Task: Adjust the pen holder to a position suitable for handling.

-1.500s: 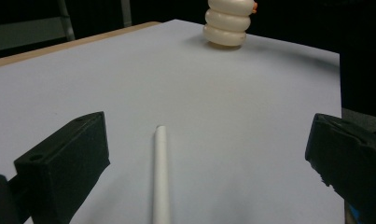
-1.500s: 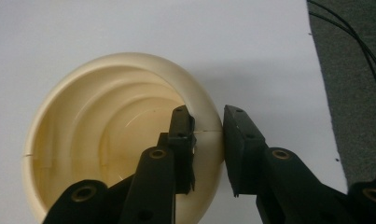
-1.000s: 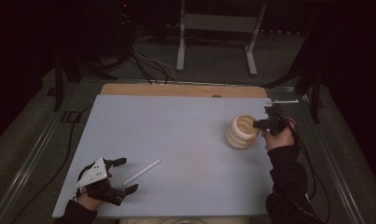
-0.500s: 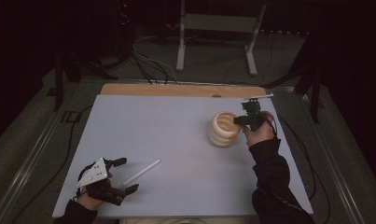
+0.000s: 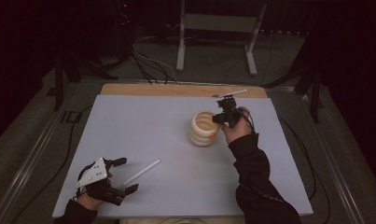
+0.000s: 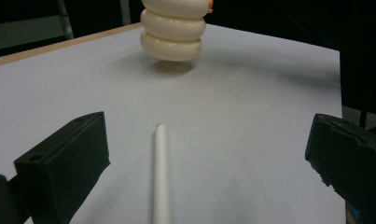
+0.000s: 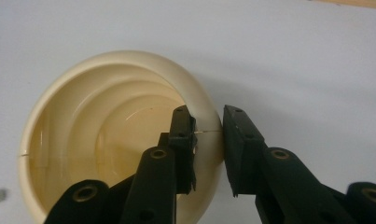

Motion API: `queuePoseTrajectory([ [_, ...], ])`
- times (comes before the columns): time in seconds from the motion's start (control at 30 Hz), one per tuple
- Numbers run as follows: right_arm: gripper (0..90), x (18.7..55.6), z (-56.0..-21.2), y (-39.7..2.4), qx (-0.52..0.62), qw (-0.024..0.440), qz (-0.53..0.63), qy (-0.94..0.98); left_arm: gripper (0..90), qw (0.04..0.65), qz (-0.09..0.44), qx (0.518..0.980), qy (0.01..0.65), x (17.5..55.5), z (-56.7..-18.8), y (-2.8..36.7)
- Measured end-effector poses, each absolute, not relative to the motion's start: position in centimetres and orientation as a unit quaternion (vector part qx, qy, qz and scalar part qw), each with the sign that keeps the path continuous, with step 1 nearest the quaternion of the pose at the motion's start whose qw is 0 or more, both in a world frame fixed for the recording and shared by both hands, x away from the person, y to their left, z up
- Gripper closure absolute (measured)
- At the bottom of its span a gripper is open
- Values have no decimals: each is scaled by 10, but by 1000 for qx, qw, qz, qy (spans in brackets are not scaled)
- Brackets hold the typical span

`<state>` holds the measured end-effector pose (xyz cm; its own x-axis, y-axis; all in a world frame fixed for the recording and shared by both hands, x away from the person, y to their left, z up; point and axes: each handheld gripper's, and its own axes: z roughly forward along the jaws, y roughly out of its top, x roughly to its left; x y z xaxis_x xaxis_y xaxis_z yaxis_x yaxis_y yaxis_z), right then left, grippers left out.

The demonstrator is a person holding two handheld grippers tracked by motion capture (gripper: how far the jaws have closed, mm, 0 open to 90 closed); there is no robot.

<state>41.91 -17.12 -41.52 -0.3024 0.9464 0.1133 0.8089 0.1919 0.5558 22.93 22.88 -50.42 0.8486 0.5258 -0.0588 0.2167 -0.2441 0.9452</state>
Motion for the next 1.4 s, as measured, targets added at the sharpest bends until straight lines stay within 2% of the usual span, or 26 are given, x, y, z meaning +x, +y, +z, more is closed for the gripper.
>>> queuePoseTrajectory([
  [0.5,740,427,-422,-122,557,105,262,781,1,567,135,776,239,229,-504,229],
  [0.93,717,431,-435,-105,557,98,251,786,1,568,135,776,238,229,-504,229],
  [1.0,658,431,-434,-107,557,96,261,783,1,568,136,776,239,229,-504,229],
  [1.03,658,431,-434,-107,557,96,261,783,1,568,136,776,239,229,-504,229],
  [1.3,433,426,-417,-114,543,117,292,779,1,567,135,777,239,230,-504,229],
  [1.4,394,424,-413,-116,540,122,298,778,1,567,136,776,240,230,-504,229],
])
